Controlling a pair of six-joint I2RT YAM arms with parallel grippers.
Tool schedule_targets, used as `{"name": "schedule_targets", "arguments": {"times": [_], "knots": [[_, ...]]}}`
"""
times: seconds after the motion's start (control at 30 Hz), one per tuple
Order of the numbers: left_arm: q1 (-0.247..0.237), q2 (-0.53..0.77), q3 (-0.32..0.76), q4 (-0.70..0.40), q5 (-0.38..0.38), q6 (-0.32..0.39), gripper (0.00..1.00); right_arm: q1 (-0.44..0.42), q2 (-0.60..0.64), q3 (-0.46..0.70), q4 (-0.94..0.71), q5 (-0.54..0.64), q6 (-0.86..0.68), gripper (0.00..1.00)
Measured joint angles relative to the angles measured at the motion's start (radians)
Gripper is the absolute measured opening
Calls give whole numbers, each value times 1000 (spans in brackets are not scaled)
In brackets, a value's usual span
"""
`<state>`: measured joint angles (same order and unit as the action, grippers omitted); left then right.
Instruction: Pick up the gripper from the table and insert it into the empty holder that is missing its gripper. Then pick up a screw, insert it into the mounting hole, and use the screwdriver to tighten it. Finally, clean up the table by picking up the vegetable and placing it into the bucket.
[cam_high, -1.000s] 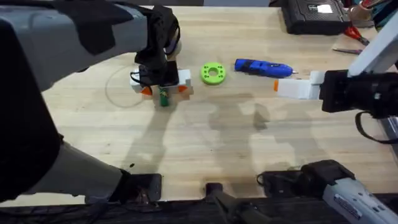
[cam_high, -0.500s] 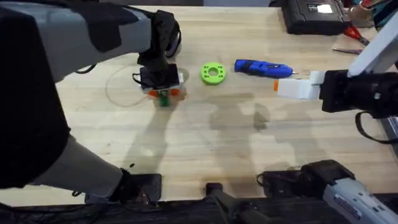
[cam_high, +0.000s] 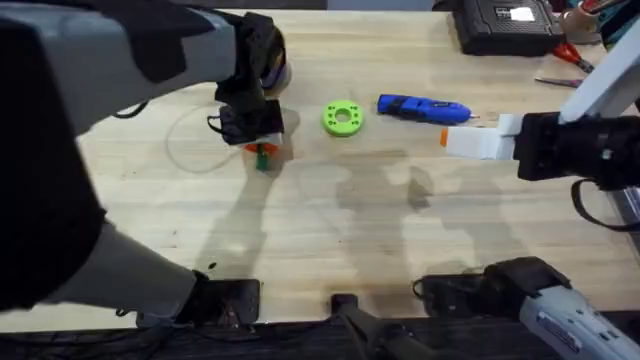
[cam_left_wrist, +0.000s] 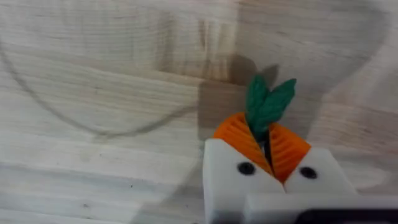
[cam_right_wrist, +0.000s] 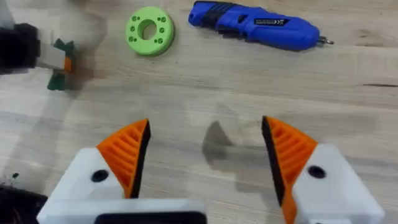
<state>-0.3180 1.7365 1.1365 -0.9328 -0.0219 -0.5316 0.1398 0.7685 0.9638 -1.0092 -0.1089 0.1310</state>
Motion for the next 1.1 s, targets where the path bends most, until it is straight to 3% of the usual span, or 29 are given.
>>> {"name": "schedule_targets", "arguments": {"times": [0.23,0.4,0.5,0.6,0.63,0.83,1.03,1.07,1.1], "knots": [[0,-176,154,-50,0,51,18,0,0,0,0,0,0,991],[0,-275,305,0,-15,188,18,0,0,0,3,0,0,991],[0,-284,338,79,-58,270,18,0,0,0,6,0,0,992],[10,-265,338,156,-95,328,18,0,0,0,6,0,0,991],[35,-213,338,227,-115,361,18,0,0,0,6,0,0,990],[97,-48,338,325,-134,386,18,0,0,0,6,0,0,990],[134,38,336,344,-124,394,25,0,0,0,6,0,0,991],[135,37,336,345,-124,401,125,0,0,0,6,0,0,991],[135,34,336,349,-123,399,298,0,0,0,6,0,0,991]]}}
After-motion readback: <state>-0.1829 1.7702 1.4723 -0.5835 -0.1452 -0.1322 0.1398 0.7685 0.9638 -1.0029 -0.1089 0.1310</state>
